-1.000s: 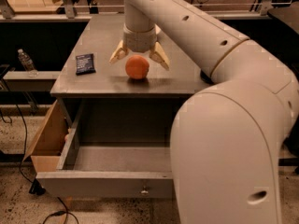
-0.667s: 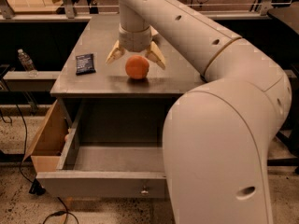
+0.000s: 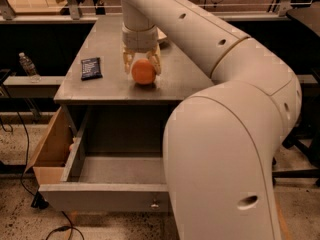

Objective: Place orange into top drawer

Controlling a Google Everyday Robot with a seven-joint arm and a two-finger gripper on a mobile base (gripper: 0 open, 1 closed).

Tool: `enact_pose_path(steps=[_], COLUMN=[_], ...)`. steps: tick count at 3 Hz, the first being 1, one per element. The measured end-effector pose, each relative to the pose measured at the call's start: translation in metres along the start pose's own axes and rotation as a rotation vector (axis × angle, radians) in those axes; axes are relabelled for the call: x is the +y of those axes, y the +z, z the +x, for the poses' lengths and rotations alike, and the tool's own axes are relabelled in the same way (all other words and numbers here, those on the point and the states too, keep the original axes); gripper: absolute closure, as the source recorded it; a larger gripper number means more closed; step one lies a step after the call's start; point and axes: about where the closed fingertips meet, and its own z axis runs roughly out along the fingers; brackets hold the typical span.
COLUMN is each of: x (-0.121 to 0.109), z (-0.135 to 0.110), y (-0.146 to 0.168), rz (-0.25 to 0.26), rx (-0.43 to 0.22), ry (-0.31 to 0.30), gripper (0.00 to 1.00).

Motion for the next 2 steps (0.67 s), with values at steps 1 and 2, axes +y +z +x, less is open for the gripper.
enact_pose_path(steps=[1, 2], x=[0.000, 0.000], z=[0.001, -0.001], y=[-0.001, -0.015], rz=[0.006, 0.017], rx=[-0.005, -0.009], ry=[0.000, -0.011], gripper=[0.64, 0.96])
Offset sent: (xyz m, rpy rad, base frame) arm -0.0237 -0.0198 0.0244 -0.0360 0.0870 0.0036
